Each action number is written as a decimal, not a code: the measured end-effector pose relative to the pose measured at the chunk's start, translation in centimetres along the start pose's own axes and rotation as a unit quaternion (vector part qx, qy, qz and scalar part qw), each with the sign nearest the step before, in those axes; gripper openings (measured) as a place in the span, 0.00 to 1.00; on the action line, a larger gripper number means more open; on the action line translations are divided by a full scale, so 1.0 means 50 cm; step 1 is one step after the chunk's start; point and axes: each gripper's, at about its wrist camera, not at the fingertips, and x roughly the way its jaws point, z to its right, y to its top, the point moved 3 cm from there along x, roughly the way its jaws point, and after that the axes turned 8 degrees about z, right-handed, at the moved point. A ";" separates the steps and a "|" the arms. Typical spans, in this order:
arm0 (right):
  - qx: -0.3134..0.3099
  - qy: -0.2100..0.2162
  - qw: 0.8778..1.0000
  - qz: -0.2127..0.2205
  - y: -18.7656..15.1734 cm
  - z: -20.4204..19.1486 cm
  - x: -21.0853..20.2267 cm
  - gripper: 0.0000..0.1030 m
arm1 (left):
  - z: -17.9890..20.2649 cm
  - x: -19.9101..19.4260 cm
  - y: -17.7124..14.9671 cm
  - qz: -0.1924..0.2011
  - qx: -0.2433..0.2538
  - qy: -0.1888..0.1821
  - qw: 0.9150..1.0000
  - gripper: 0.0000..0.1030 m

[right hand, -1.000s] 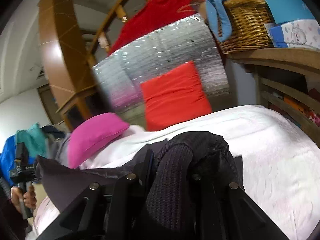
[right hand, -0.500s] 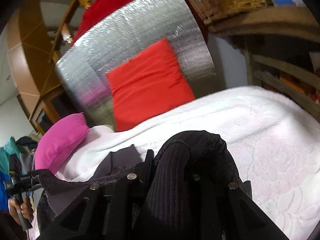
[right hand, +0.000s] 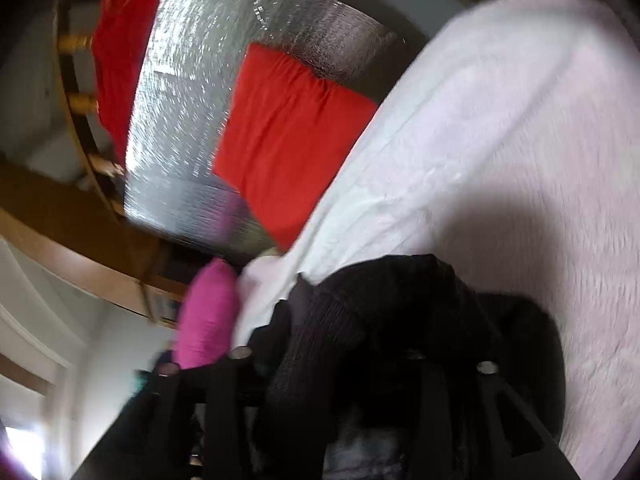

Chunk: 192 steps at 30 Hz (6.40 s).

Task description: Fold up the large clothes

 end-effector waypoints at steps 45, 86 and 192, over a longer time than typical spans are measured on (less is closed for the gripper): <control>0.069 -0.121 0.990 0.024 -0.287 0.056 -0.307 0.81 | -0.094 -0.230 -0.343 -0.070 -0.106 -0.005 0.992 0.82; -0.081 -0.142 0.980 0.113 -0.285 0.011 -0.298 0.34 | -0.064 -0.264 -0.321 0.026 -0.120 0.046 0.991 0.40; 0.072 -0.123 0.989 0.051 -0.392 0.093 -0.421 0.68 | -0.107 -0.347 -0.428 -0.028 -0.140 0.054 0.988 0.76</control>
